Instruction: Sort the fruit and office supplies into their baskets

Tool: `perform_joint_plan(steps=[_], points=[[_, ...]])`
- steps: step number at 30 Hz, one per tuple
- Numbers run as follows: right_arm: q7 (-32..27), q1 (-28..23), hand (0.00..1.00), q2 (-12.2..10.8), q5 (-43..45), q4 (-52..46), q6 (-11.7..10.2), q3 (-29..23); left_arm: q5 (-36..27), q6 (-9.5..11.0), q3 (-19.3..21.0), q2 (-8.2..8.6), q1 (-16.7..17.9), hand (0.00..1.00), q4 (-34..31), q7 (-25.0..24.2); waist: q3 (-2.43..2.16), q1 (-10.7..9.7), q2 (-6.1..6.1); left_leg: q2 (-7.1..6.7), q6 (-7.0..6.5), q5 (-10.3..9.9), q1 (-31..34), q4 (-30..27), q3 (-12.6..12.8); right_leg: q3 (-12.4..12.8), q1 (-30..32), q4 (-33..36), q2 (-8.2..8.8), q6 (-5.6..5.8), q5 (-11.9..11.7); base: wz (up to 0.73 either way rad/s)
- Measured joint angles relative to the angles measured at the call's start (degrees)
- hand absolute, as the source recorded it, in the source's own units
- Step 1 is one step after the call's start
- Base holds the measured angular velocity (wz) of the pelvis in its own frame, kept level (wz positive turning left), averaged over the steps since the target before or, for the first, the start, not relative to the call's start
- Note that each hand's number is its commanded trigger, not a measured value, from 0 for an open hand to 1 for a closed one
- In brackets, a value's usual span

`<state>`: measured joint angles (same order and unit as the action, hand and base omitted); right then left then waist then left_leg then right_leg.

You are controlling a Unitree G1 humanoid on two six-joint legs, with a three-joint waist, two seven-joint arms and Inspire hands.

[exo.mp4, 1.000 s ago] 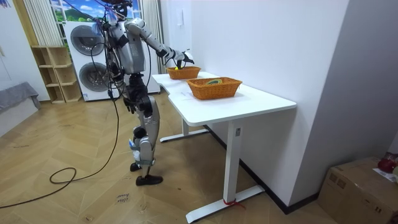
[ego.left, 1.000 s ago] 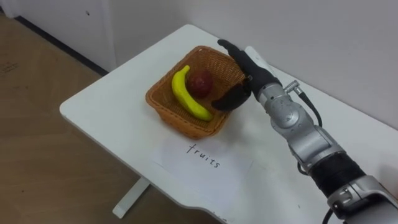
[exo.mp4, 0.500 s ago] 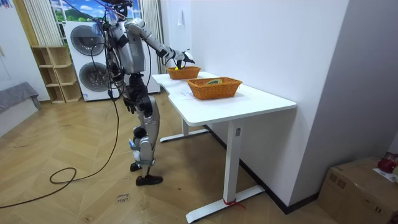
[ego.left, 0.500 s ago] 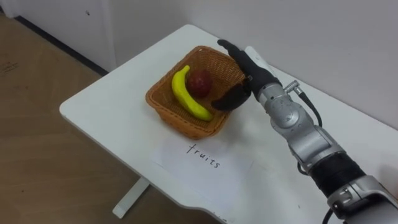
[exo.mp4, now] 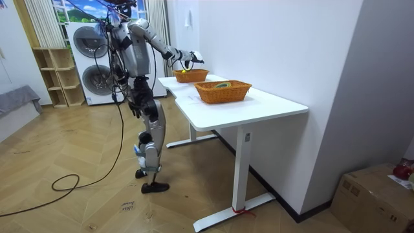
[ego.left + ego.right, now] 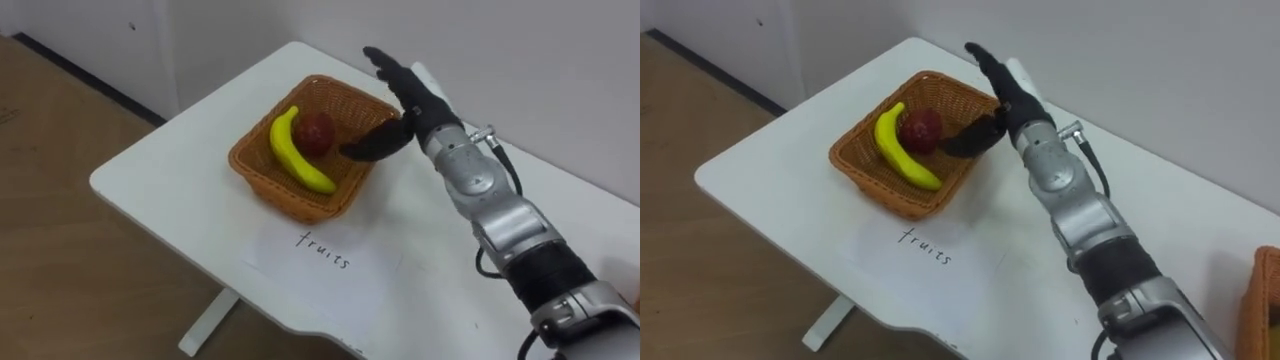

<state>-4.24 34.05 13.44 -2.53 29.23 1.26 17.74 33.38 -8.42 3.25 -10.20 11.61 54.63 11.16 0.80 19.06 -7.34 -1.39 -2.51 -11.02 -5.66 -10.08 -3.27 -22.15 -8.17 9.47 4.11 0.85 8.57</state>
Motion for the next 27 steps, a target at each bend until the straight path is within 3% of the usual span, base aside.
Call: perform_joint_plan(steps=[3, 7, 12, 14, 17, 22, 27], points=[[-1.4, -2.3, 0.00, 0.4, -5.1, -7.3, -0.2, -4.1, 0.0, 0.0, 0.2, 0.11, 1.9, 0.00, -0.3, 1.3, -0.21, -2.5, 0.33, -0.01, -0.05, 0.0, -0.1, 0.0, 0.7, 0.3, 0.0, 0.0, -0.05, 0.01, 0.0, -0.02], [-3.7, -4.5, 0.00, 0.8, -12.0, -12.6, -1.7, -8.1, 0.0, 0.1, 0.3, 0.98, 3.5, 0.00, -0.4, 2.0, -0.78, -5.0, 2.07, -0.02, -0.21, -0.1, -0.7, 0.0, 1.5, 1.5, -0.1, 0.1, -0.09, 0.02, 0.0, -0.15], [-4.6, -5.1, 0.00, 2.8, -15.3, -13.9, -2.5, -11.3, -0.1, 1.2, 1.2, 1.77, 3.5, 0.00, -0.1, 2.4, -0.96, -7.8, 3.16, 0.24, -0.21, -0.1, -1.2, 0.4, 2.8, 2.9, 0.0, 0.3, -0.05, 0.00, 0.0, -0.13], [-5.5, -5.4, 0.00, 3.2, -17.4, -14.5, -3.4, -12.9, -0.1, 2.0, 1.1, 1.84, 3.5, 0.00, 0.6, 2.4, -0.80, -8.4, 3.51, 0.54, -0.18, -0.1, -1.7, 0.5, 3.7, 3.8, 0.0, 0.4, -0.23, -0.04, 0.0, -0.19], [-6.1, -5.5, 0.00, 4.6, -18.0, -14.6, -3.9, -13.7, 0.0, 2.6, 1.0, 2.04, 3.6, 0.00, 1.2, 2.4, -0.84, -10.4, 3.45, 0.65, -0.16, -0.1, -1.8, 0.7, 4.5, 4.6, 0.3, 0.5, -0.37, -0.08, -0.1, -0.13], [-8.2, -7.1, 0.00, 6.4, -20.0, -19.1, -4.4, -16.2, -0.1, 2.9, 1.1, 2.07, 3.4, 0.00, 1.8, 2.4, -1.10, -11.7, 3.13, 0.87, -0.16, -0.1, -1.9, 0.9, 6.5, 6.4, 1.2, 0.6, -1.05, -0.22, -0.2, -0.18], [-8.5, -7.2, 0.00, 6.8, -20.4, -20.3, -4.9, -17.9, -0.1, 3.0, 1.2, 1.92, 2.8, 0.00, 2.5, 2.5, -1.16, -13.6, 3.04, 1.12, -0.12, -0.2, -2.6, 1.5, 7.8, 7.9, 1.3, 0.4, -1.40, -0.25, -0.3, -0.15]])
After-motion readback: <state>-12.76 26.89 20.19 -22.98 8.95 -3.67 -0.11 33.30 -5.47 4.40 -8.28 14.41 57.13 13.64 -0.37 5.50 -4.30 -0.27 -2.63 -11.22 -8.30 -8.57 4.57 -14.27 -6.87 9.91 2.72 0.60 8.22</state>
